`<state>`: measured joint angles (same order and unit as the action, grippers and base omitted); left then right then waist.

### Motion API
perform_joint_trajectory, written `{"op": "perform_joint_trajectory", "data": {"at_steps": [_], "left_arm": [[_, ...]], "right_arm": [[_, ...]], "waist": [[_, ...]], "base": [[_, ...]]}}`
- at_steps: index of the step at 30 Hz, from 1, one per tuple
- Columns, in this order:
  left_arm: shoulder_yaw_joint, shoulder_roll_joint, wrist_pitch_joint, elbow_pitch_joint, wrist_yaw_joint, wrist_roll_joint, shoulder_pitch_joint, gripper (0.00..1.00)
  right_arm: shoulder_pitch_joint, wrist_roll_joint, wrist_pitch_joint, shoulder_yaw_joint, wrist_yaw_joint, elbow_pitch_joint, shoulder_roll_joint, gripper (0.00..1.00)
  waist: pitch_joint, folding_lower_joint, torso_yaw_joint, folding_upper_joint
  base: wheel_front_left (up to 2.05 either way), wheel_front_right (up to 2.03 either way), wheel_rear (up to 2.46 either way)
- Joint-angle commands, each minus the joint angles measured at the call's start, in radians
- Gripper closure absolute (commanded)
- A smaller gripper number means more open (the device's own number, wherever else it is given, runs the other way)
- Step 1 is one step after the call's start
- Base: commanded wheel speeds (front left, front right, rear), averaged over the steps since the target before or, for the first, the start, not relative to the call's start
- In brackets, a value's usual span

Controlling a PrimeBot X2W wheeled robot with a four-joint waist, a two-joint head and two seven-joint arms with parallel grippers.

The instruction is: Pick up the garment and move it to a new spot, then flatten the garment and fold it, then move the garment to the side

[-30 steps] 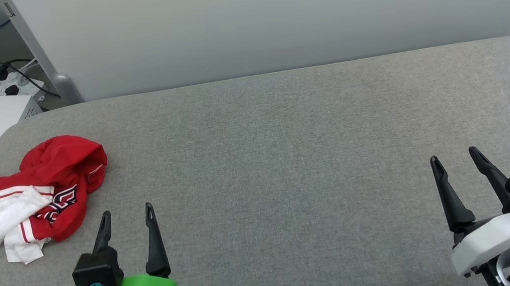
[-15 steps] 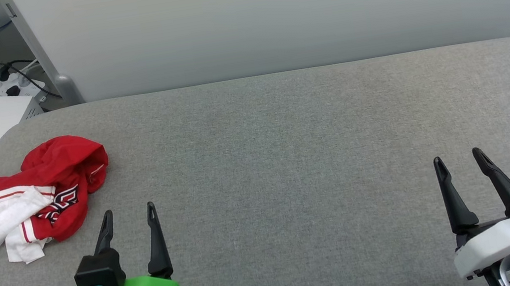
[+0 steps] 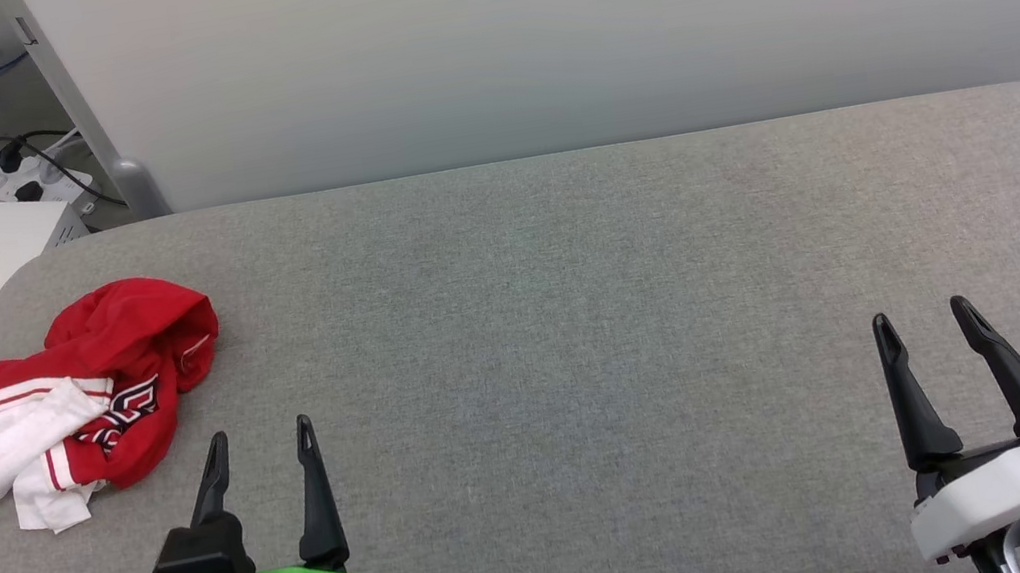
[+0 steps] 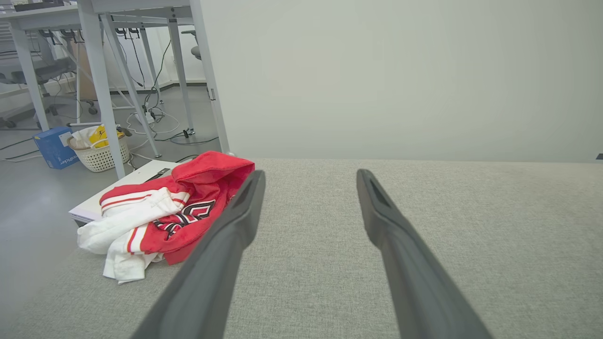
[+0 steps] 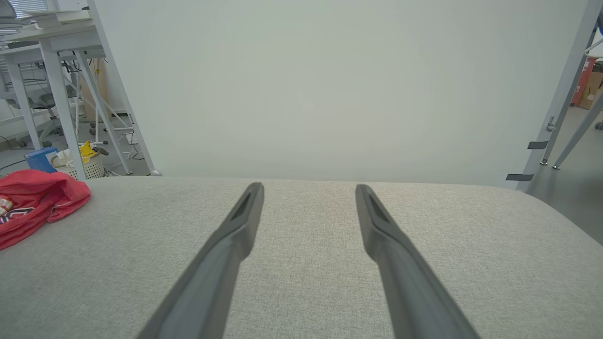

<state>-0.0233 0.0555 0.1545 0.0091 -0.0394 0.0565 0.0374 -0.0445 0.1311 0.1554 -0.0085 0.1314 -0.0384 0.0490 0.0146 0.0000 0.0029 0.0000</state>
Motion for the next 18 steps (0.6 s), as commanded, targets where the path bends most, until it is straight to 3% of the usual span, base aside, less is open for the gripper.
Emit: {"op": "perform_joint_trajectory", "data": {"at_steps": [1, 18], "left_arm": [[0.0, -0.003, 0.01, 0.001, -0.001, 0.014, 0.009, 0.0], [-0.009, -0.004, 0.045, 0.019, 0.003, 0.029, 0.021, 0.0]], "right_arm": [[-0.015, 0.009, 0.01, -0.002, 0.0, -0.007, 0.001, 0.0], [-0.024, 0.014, 0.045, -0.009, -0.001, -0.001, 0.001, 0.0]], "waist": [[0.0, 0.0, 0.0, 0.0], [-0.003, 0.0, 0.003, 0.0]], "base": [[0.0, 0.0, 0.0], [0.0, 0.0, 0.0]]}}
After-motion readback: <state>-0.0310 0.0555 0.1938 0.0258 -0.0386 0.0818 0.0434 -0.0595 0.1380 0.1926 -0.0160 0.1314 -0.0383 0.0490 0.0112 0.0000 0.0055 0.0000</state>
